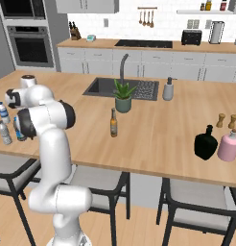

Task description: Move the plastic bottles in the middle to the plastics group, and the glass bottles in the middle to the glass group.

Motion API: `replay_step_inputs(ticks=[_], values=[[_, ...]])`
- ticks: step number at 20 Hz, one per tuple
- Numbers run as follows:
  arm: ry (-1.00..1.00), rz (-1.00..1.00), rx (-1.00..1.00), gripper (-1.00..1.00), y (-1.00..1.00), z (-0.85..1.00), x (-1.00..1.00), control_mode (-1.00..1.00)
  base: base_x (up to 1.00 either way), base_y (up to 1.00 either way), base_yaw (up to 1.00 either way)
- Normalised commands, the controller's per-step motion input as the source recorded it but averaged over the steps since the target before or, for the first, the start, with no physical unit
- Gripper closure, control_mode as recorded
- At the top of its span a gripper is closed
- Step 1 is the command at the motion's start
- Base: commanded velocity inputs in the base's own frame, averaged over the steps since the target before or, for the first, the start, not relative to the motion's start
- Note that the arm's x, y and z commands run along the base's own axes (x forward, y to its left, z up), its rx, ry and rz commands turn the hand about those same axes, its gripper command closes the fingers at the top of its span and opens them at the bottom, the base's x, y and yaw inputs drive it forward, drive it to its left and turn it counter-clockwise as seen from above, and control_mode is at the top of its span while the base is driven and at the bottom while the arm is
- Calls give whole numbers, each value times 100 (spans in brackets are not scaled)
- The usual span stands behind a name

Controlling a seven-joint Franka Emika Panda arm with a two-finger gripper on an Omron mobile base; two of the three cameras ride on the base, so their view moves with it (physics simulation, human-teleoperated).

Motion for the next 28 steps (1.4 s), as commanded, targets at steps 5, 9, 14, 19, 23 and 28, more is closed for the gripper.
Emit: replay_step_inputs(ticks=[5, 9, 14, 19, 23, 28], values=[[0, 0, -2, 100, 10, -31, 2, -100, 0, 0, 0], [0, 0, -3, 100, 0, -36, 0, -100, 0, 0, 0], [0, 0, 0, 100, 0, -28, 0, -100, 0, 0, 0], [0, 0, 0, 100, 0, -28, -1, -100, 0, 0, 0], [0, 0, -1, -100, 0, -27, -6, -100, 0, 0, 0], [-1, -1, 0, -100, 0, -21, -7, -100, 0, 0, 0]])
